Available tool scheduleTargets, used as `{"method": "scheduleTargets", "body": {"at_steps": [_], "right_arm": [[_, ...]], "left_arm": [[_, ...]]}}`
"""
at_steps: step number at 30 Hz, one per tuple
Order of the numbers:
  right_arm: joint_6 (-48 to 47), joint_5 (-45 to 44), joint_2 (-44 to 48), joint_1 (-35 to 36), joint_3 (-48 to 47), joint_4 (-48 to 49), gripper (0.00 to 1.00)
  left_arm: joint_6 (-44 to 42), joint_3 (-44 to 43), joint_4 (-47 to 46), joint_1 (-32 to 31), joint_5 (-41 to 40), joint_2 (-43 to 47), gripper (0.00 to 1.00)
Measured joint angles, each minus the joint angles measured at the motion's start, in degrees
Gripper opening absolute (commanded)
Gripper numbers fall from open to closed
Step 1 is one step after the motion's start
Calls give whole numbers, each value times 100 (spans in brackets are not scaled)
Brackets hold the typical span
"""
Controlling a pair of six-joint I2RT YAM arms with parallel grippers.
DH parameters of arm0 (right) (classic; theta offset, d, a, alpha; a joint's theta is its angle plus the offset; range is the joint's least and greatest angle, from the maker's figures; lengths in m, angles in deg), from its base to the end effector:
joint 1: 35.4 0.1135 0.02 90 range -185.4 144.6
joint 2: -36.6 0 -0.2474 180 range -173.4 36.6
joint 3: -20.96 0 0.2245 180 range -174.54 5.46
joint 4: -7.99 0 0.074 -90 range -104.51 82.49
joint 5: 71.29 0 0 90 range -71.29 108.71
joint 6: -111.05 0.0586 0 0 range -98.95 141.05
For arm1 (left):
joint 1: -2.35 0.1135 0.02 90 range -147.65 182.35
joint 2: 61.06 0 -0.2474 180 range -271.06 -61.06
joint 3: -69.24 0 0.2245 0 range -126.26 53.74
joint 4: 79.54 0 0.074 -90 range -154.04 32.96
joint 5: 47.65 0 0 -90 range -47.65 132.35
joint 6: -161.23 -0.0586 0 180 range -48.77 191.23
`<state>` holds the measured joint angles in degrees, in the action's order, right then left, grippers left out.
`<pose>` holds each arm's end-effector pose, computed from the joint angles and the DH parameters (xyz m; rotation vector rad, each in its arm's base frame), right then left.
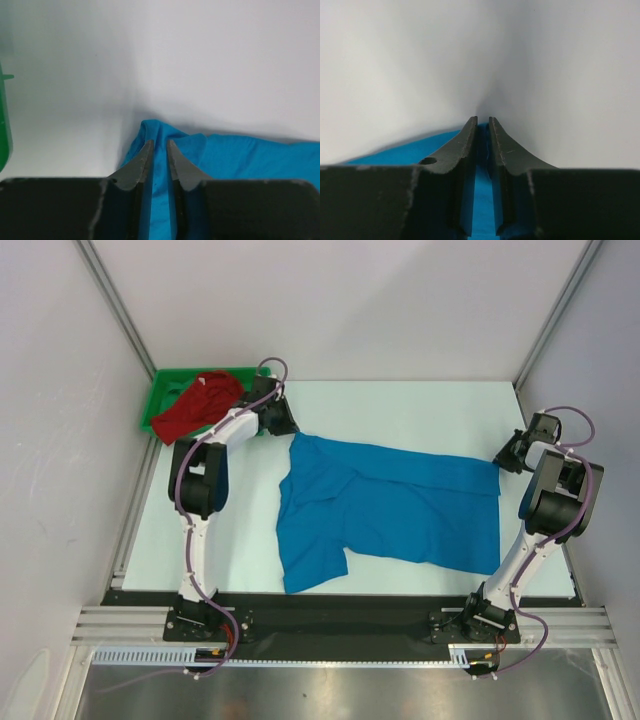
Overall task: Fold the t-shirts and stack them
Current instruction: Fold the tshirt
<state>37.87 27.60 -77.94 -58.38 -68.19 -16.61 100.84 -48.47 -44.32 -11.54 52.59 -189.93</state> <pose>0.3813 -0.1519 0.1413 0.7634 2.3113 0.1413 0.4696 -0.1269 0.1673 -0.2469 2.4279 -0.5646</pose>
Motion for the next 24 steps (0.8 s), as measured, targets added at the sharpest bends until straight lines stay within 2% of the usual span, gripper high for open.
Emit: {"method": "scheduleTargets", "body": {"at_steps": [1,5,8,20,24], "right_arm": [[2,0,0,0,2,-2,19],[2,0,0,0,2,-2,23],[0,0,0,0,2,-2,23],[2,7,0,0,13,20,22],[2,7,0,0,13,20,22]], "left_arm": [[-2,2,4,0,0,0,20],[26,7,13,0,-7,0,37],[37,7,50,0,-98,0,38],[50,-146,107,2,-92,-199,34],[81,-304,140,2,-83,-361,25]]}}
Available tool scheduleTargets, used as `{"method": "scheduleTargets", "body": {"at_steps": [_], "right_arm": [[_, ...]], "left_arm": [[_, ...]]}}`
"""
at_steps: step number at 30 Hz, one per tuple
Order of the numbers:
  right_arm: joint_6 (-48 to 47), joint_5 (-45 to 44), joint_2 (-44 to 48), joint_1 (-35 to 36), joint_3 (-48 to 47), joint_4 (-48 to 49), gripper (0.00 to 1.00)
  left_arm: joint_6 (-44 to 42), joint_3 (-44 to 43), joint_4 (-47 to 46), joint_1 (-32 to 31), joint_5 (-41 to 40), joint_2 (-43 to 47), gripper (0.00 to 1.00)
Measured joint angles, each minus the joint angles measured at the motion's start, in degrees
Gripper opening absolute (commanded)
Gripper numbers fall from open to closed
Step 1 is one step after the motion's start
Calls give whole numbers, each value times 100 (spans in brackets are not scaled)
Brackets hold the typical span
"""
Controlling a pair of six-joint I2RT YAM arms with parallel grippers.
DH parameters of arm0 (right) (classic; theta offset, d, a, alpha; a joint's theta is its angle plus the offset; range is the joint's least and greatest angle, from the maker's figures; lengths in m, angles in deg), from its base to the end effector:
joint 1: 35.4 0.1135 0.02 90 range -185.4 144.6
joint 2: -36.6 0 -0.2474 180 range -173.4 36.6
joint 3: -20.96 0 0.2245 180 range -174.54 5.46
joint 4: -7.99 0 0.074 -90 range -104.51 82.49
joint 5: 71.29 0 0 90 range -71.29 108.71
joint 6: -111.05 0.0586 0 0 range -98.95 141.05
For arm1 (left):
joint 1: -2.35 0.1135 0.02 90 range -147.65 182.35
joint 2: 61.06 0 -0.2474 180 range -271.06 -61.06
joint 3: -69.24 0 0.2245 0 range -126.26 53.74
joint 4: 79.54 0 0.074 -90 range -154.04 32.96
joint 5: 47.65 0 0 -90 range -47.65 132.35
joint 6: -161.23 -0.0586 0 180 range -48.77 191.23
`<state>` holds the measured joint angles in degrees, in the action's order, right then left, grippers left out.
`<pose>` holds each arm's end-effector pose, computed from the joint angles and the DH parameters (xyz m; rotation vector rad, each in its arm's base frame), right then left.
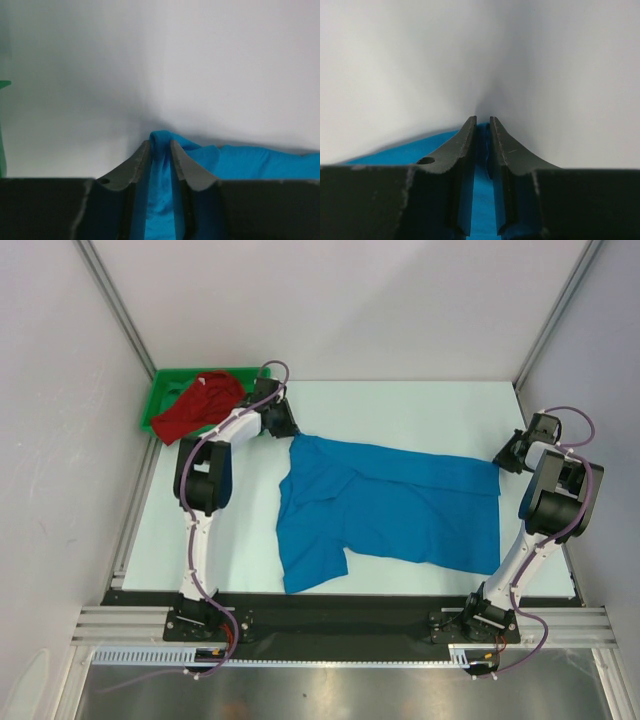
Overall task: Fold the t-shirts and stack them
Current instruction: Fold the tshirt
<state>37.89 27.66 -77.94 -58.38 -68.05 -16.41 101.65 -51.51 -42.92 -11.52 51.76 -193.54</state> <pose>0.3812 -0.1518 0.1409 0.7629 2.3103 0.1426 0.4778 -0.1278 0.1518 -0.2794 2.4590 -0.5432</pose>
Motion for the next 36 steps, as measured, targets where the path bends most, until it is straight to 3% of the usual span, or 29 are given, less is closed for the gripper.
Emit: {"method": "scheduleTargets", "body": {"at_steps": [3,5,6,14,21,36], "right_arm": [[-2,-2,-2,0,9,4,16],[-2,0,0,0,20,13,7],[-7,-2,-2,0,28,20,0],[105,-162,13,0,68,79,0],[332,-525,133,-9,254,238,0],[509,-605,-31,81,72,415,0]], "left_arm": [[20,0,39,2,-4,-9,17],[33,-11,42,2,-22,-9,0],[37,-15,46,2,-31,-9,0],[26,24,46,2,-426,20,0],[208,586,-72,2,-973,413,0],[256,258,-319,50,-1010,389,0]]}}
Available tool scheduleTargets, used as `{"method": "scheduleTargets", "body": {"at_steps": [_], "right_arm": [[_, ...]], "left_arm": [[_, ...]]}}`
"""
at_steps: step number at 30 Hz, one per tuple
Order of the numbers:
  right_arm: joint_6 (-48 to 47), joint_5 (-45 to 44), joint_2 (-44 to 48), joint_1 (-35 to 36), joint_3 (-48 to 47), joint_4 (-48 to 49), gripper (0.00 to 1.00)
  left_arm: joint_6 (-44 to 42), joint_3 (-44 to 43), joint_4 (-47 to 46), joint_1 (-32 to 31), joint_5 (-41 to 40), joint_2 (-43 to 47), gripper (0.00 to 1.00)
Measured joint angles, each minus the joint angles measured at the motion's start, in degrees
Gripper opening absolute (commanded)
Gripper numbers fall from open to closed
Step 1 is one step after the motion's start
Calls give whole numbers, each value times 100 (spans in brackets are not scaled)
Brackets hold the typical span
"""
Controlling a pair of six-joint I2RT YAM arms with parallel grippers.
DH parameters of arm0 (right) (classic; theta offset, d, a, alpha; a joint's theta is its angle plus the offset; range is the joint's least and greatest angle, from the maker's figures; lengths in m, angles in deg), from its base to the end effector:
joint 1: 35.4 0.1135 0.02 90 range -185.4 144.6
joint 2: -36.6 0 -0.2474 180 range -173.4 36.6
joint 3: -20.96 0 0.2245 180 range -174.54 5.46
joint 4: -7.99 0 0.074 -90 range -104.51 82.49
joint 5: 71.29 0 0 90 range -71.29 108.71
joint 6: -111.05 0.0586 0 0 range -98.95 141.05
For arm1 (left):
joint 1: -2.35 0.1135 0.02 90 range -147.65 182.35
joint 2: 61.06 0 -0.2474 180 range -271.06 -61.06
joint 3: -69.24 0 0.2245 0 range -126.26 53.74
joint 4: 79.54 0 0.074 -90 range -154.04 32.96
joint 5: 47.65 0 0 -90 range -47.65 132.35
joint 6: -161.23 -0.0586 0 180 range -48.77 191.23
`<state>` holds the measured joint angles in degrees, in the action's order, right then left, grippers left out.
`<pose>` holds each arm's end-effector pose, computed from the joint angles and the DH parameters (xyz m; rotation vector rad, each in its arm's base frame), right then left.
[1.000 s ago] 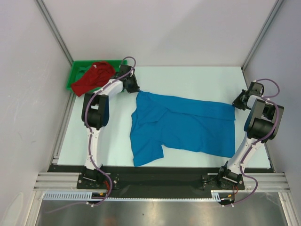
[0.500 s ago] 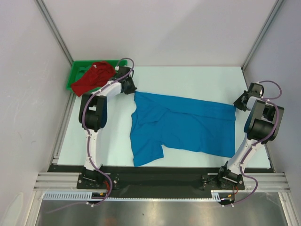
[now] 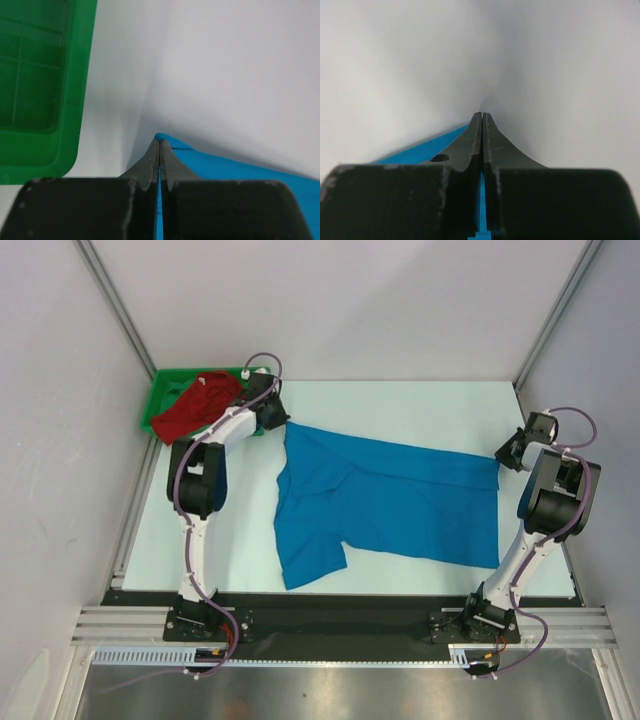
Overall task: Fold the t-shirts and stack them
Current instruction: Fold the tshirt
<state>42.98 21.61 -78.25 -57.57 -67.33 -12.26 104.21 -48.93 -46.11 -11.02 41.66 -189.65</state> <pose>0.3859 -0.1540 0.1410 0.8740 2.2215 0.0584 0.4776 -0.1128 0.1744 -0.4094 2.3332 -0.3840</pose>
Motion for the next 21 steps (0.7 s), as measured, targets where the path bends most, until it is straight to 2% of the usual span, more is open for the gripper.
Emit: {"method": "scheduleTargets", "body": {"at_steps": [8,17,19,20,21], "right_arm": [[168,210,-330,28,-356,173,0],[391,483,-1132,83,-1364,337,0],[407,501,-1241,96,-1528,323,0],[404,494,-1272,107,-1602,273,6],[407,490,-1281,116,-1635,243,12]], "left_arm": [[0,-367,-210,184,140,-341,0],[-37,-1259,-284,238,260,-984,1],[-52,-1456,-289,247,273,-1113,14],[-59,-1534,-293,251,282,-1167,28],[-72,-1611,-313,258,278,-1222,34]]}}
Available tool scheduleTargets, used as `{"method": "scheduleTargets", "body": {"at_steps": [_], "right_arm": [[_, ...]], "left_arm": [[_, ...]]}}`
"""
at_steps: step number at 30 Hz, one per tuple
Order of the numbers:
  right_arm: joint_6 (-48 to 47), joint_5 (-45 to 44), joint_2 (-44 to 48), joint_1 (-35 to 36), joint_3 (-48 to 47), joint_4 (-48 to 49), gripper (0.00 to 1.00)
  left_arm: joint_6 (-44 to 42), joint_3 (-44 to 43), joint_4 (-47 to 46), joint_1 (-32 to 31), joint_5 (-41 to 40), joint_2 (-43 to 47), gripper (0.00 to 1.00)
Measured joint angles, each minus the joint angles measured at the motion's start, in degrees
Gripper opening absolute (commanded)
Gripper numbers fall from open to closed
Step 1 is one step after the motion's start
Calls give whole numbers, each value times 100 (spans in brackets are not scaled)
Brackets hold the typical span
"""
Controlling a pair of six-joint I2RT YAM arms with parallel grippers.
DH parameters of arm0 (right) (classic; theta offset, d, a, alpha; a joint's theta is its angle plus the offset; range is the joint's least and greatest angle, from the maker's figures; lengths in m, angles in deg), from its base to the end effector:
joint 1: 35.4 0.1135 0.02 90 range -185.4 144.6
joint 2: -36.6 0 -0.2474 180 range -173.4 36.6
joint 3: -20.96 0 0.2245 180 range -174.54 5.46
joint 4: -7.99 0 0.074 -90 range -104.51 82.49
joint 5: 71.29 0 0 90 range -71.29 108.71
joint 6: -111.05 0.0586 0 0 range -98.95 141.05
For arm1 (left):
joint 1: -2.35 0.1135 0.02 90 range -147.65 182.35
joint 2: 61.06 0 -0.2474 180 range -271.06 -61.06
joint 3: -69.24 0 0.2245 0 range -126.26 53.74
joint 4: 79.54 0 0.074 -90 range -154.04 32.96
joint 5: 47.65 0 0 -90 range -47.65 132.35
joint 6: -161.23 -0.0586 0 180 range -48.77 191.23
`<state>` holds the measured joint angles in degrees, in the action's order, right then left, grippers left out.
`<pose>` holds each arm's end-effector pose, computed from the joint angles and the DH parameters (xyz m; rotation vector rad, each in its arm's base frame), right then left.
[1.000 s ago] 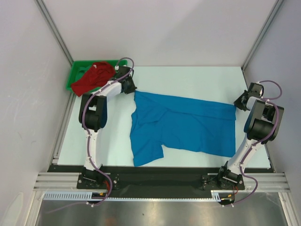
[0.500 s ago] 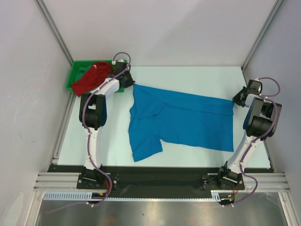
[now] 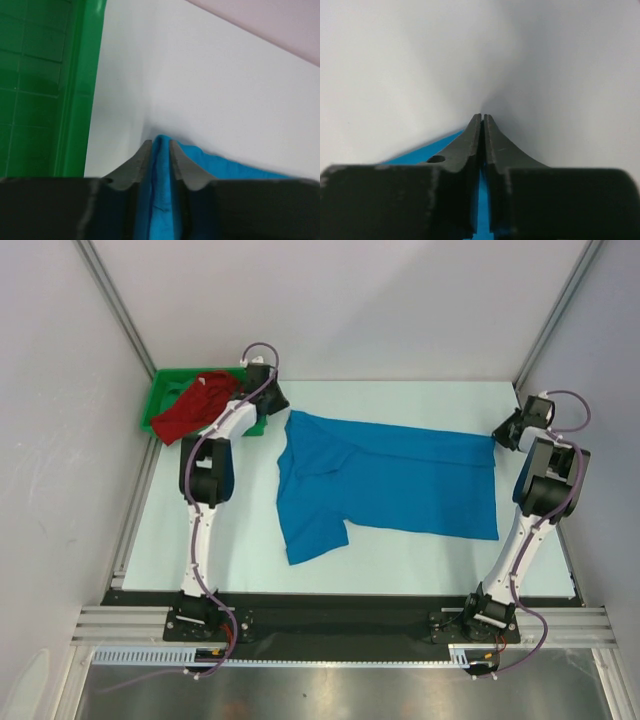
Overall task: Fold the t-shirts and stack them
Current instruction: Fold the tshirt
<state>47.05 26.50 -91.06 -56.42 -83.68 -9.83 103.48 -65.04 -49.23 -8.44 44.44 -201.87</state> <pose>0.4487 -0.1639 0.1352 0.8453 2.1214 0.2006 0.5309 -0.1034 0.1648 -0.3990 2.2158 -0.4514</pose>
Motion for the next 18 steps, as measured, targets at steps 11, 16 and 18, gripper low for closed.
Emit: {"method": "scheduleTargets", "body": {"at_steps": [11,16,18], "right_arm": [[-612,-1012,210,-92,-1541,-2033,64],[-651,-1040,1753,-20,-496,-2402,69],[-605,-857,2505,122,149,-2361,70]], "left_arm": [[-393,413,321,24,-361,780,56],[-409,1825,358,-138,-409,2649,59],[-380,2428,269,-280,-400,3405,61]]}}
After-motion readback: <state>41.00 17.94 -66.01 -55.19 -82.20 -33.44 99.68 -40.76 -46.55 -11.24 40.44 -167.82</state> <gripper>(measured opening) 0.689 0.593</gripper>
